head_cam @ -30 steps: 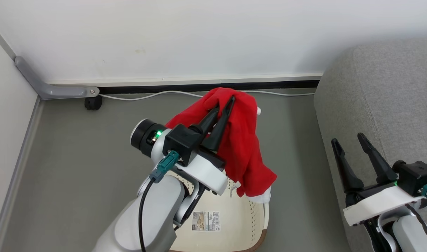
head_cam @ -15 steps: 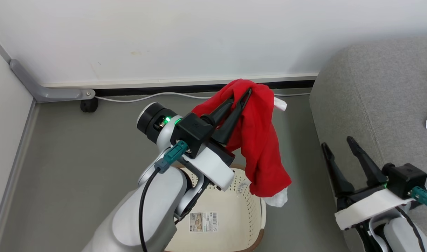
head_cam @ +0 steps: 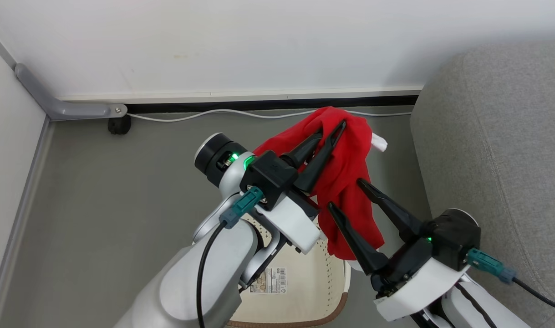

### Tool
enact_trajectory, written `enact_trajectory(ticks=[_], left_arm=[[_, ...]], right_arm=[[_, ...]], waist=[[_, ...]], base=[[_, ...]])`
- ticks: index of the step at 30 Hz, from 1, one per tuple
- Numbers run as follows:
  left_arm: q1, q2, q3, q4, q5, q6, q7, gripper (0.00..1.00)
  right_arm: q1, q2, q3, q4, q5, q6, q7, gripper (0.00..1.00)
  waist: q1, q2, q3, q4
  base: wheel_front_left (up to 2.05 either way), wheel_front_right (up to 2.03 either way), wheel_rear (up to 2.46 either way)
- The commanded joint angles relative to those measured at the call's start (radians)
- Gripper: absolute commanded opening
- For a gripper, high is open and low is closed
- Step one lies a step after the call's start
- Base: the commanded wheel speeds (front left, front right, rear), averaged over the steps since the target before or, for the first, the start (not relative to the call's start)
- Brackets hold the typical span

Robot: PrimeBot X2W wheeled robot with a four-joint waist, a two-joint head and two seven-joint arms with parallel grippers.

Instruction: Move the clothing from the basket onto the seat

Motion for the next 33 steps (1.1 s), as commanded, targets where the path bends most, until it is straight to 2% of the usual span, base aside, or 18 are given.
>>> enact_trajectory(ticks=[1, 11, 17, 18, 19, 20, 21, 33], left_arm=[[-0.059, 0.002, 0.023, -0.021, -0.012, 0.007, -0.011, 0.00], [-0.094, -0.012, -0.055, -0.016, -0.048, 0.014, -0.029, 0.00], [-0.103, -0.014, -0.101, -0.015, -0.081, 0.027, -0.044, 0.00], [-0.104, -0.014, -0.111, -0.015, -0.089, 0.031, -0.048, 0.00], [-0.104, -0.014, -0.121, -0.015, -0.098, 0.035, -0.051, 0.00], [-0.104, -0.014, -0.130, -0.014, -0.105, 0.040, -0.054, 0.00], [-0.104, -0.014, -0.139, -0.012, -0.113, 0.044, -0.057, 0.00], [-0.116, -0.014, -0.175, 0.053, -0.156, 0.087, -0.091, 0.00]], right_arm=[[-0.029, -0.004, 0.025, 0.003, -0.015, 0.003, -0.006, 1.00], [-0.102, 0.066, 0.039, 0.201, -0.095, 0.003, -0.006, 1.00], [-0.128, 0.098, 0.016, 0.265, -0.111, 0.003, -0.006, 1.00], [-0.133, 0.103, 0.006, 0.278, -0.113, 0.003, -0.006, 0.95], [-0.137, 0.109, -0.003, 0.291, -0.113, 0.003, -0.006, 0.49], [-0.141, 0.113, -0.011, 0.301, -0.114, 0.003, -0.006, 0.22], [-0.145, 0.116, -0.018, 0.310, -0.113, 0.003, -0.006, 0.00], [-0.142, 0.100, -0.070, 0.301, -0.070, 0.003, -0.006, 0.00]], waist=[[0.0001, 0.0000, 0.006, 0.008], [0.0001, 0.0000, 0.019, 0.058], [0.0001, 0.0000, 0.022, 0.081], [0.0001, 0.0000, 0.022, 0.085], [0.0001, 0.0000, 0.023, 0.087], [0.0001, 0.0000, 0.024, 0.090], [0.0001, 0.0000, 0.025, 0.091], [0.0001, 0.0000, 0.045, 0.070]], base=[[0.00, 0.00, 0.00], [0.00, 0.00, 0.00], [0.00, 0.00, 0.00], [0.00, 0.00, 0.00], [0.00, 0.00, 0.00], [0.00, 0.00, 0.00], [0.00, 0.00, 0.00], [0.00, 0.00, 0.00]])
